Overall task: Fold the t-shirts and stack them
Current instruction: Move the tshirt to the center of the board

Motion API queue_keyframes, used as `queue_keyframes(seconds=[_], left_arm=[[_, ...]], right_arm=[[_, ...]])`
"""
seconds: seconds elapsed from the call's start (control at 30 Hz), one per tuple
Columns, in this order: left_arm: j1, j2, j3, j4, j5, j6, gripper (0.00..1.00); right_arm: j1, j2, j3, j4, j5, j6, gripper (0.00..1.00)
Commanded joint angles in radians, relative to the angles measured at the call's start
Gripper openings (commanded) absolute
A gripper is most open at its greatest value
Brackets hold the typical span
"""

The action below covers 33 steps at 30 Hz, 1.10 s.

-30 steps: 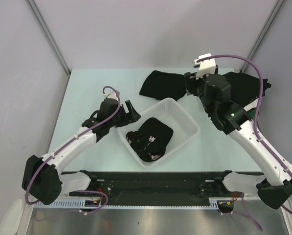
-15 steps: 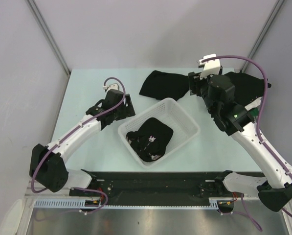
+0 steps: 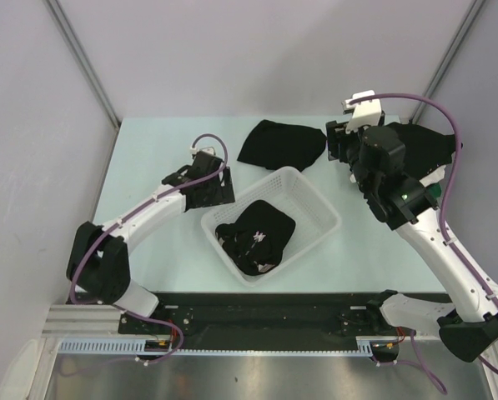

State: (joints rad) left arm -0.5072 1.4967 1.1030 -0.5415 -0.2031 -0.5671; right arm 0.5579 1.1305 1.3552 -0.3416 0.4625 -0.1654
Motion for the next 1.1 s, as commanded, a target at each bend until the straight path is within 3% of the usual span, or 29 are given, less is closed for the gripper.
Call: queue_keyframes(seconds=[0.0,0.27,0.43,0.53,0.57,0.77,1.07], left_arm=[[-0.02,0.04,0.063,0.0,0.07,0.052,0.86],[-0.05,0.145,0.115,-0.034,0.111,0.095,0.8],[-0.057,0.175,0.144,-0.044,0.105,0.095,0.67],[-0.057,0.192,0.169,-0.066,0.082,0.095,0.47],[-0.057,0.198,0.178,-0.077,0.073,0.093,0.35],[-0.057,0.252,0.247,-0.19,-0.031,0.069,0.0],[-0.041,0.192,0.244,-0.363,-0.231,-0.031,0.0]], right_arm=[[-0.015,-0.023,-0.002,0.012,-0.012,0.004,0.7],[-0.024,-0.021,-0.008,0.013,-0.019,0.017,0.7],[-0.027,-0.023,-0.01,0.012,-0.022,0.018,0.7],[-0.029,-0.023,-0.013,0.009,-0.025,0.018,0.7],[-0.029,-0.023,-0.013,0.007,-0.027,0.021,0.7],[-0.03,-0.025,-0.022,0.004,-0.033,0.024,0.7],[-0.032,-0.037,-0.03,0.0,-0.045,0.032,0.7]])
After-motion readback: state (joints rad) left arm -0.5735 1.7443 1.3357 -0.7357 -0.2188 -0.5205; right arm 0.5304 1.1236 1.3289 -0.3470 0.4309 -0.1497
